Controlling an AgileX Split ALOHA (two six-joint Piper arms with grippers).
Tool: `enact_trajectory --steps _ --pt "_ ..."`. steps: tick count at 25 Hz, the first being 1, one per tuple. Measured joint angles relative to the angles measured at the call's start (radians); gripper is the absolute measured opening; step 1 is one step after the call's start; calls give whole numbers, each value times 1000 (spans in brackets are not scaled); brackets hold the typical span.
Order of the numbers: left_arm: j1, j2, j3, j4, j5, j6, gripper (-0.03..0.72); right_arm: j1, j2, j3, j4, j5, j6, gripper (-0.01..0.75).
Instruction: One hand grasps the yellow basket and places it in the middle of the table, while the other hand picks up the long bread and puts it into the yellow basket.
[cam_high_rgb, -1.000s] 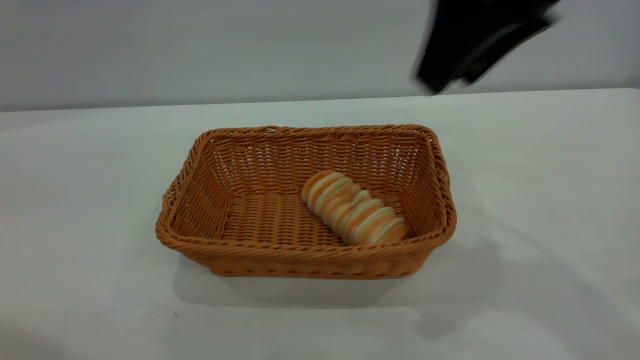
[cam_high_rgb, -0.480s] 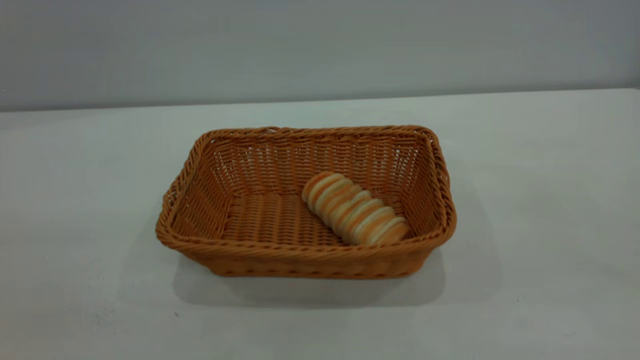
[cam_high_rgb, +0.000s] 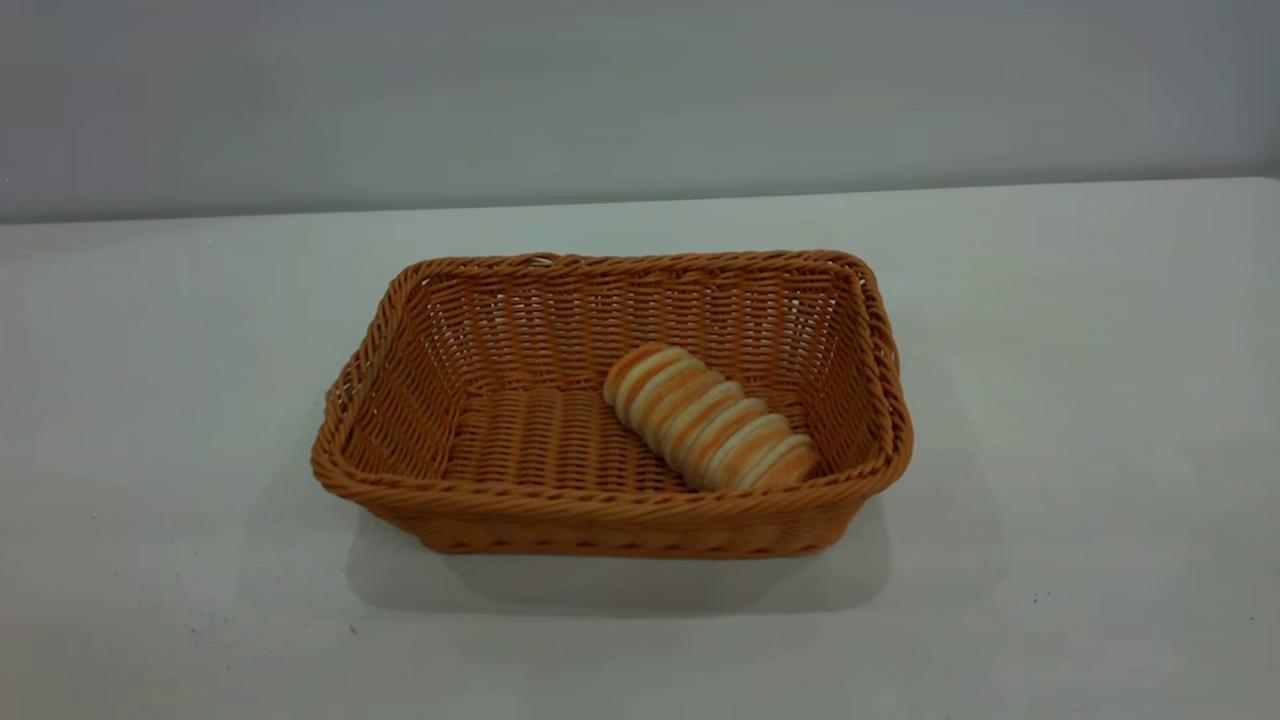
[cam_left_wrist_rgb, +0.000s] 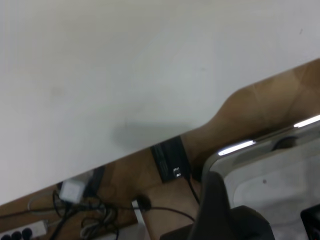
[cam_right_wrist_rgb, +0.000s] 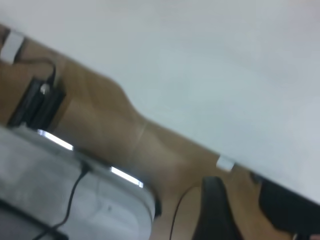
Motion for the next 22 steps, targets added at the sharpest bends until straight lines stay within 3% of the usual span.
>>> enact_trajectory --steps 13,15,22 --pt "2 -155 0 -2 5 0 582 -6 -104 0 2 8 5 572" --pt "26 -185 0 -6 5 0 582 -56 -137 0 15 9 5 572" --pt "172 -337 0 -6 12 0 582 -345 -346 0 26 15 5 571"
